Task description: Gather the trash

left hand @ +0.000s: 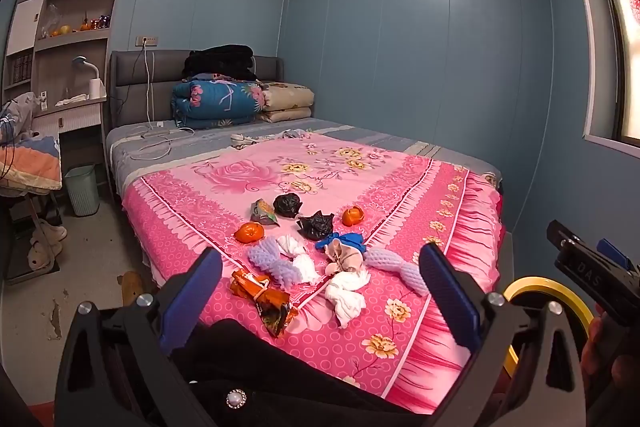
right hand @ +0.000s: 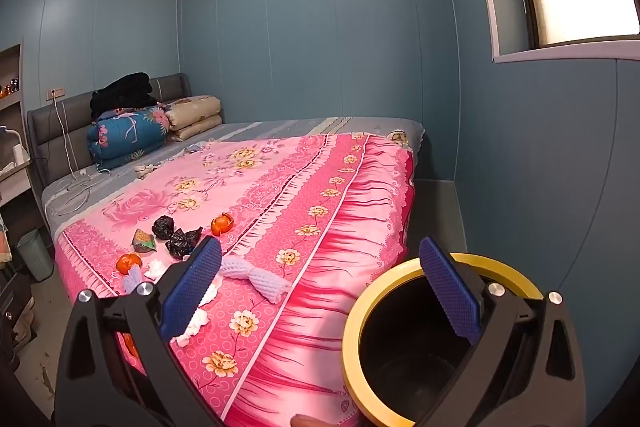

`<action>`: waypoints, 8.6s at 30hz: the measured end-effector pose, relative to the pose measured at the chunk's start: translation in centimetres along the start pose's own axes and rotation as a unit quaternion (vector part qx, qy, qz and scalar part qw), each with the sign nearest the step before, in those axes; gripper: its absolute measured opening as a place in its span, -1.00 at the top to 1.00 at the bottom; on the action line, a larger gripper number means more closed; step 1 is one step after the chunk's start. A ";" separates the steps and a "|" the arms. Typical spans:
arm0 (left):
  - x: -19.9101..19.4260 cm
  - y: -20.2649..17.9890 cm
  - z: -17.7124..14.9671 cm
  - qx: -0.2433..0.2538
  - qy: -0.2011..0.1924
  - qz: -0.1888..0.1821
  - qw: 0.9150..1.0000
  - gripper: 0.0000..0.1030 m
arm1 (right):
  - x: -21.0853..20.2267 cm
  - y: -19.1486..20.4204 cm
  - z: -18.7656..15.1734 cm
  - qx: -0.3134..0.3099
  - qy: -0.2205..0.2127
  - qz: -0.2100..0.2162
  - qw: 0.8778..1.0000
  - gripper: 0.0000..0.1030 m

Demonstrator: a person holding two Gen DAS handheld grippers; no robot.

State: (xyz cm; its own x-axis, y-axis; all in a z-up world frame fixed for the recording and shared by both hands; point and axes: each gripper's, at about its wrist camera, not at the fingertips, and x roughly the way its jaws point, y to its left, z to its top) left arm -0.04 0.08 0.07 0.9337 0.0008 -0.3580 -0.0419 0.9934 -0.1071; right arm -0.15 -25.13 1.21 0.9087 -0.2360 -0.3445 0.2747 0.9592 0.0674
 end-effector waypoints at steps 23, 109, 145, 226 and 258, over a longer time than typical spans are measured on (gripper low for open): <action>-0.1 -0.2 -0.2 0.001 -0.001 0.000 1.000 -0.85 | 0.2 0.0 -0.2 0.001 0.003 0.000 1.000 -0.85; 18.4 10.7 -2.6 -0.149 0.321 -0.009 0.935 -0.84 | 27.8 9.6 -2.2 -0.199 0.317 0.174 0.911 -0.85; 28.7 11.1 -8.0 -0.252 0.446 -0.095 0.854 0.46 | 36.6 12.4 -8.5 -0.201 0.447 0.159 0.857 0.40; 10.2 -21.4 -1.8 0.058 0.339 -0.434 0.833 -0.39 | 0.5 -22.6 9.4 0.176 0.068 0.034 0.981 -0.10; 14.8 1.5 7.1 -0.023 0.167 -0.075 0.983 -0.84 | 12.3 -0.8 9.6 -0.038 0.119 0.243 0.962 -0.49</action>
State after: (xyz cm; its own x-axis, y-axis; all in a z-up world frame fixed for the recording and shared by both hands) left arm 16.24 2.36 1.24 0.7627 -0.1899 -0.6183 0.0634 0.9733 -0.2208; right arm 13.79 -30.25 5.90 0.8233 0.2774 -0.4953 -0.1966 0.9578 0.2096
